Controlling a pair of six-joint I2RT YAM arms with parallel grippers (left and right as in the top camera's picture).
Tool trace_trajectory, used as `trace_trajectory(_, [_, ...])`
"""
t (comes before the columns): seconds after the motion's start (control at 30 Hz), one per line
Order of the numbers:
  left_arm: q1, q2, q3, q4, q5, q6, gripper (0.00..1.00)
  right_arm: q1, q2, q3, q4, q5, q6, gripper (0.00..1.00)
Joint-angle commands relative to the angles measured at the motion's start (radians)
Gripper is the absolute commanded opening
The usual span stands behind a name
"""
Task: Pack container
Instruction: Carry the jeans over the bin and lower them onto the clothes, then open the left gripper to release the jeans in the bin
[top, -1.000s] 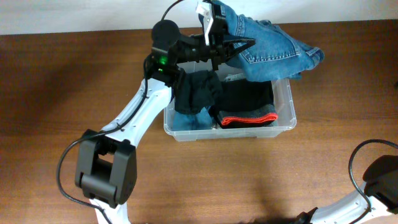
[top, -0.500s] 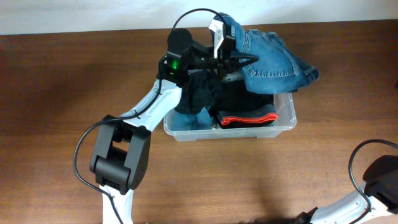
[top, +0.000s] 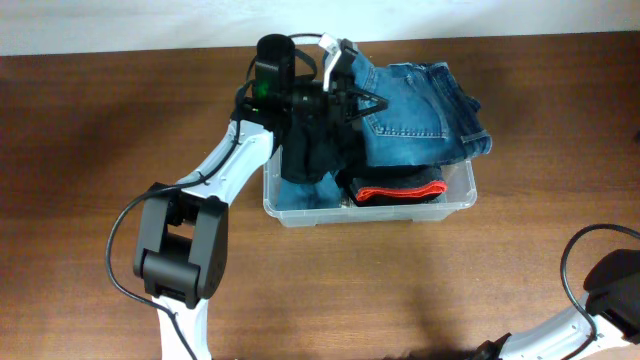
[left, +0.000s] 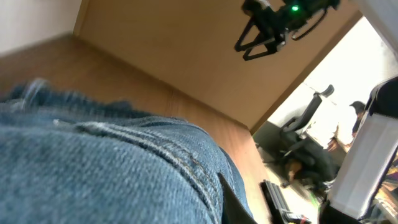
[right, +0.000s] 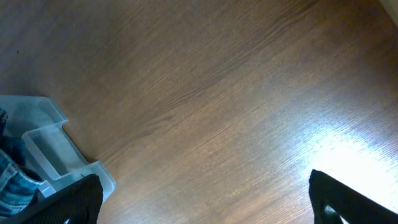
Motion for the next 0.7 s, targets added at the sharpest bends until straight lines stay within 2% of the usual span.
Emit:
trace_trajectory(0.0, [0.019,-0.013,0.035,-0.096,0.018,0.072,0.11,0.001,0.001,0.002,0.000,0.002,-0.002,0.98])
trace_trajectory(0.13, [0.024,-0.013,0.035,-0.239,-0.002,0.153,0.14,0.001,0.001,0.002,0.000,0.002,-0.002,0.98])
trace_trajectory(0.3, [0.024,-0.013,0.035,-0.438,-0.113,0.255,0.16,0.001,0.001,0.002,0.000,0.002,-0.002,0.98])
trace_trajectory(0.43, [0.030,-0.013,0.035,-0.533,-0.166,0.258,0.15,0.001,0.001,0.001,0.000,0.002,-0.002,0.98])
trace_trajectory(0.53, [0.044,-0.013,0.035,-0.566,-0.166,0.258,0.08,0.001,0.001,0.002,0.000,0.002,-0.002,0.98])
trace_trajectory(0.67, [0.070,-0.013,0.035,-0.642,-0.166,0.258,0.06,0.001,0.001,0.002,0.000,0.002,-0.002,0.98])
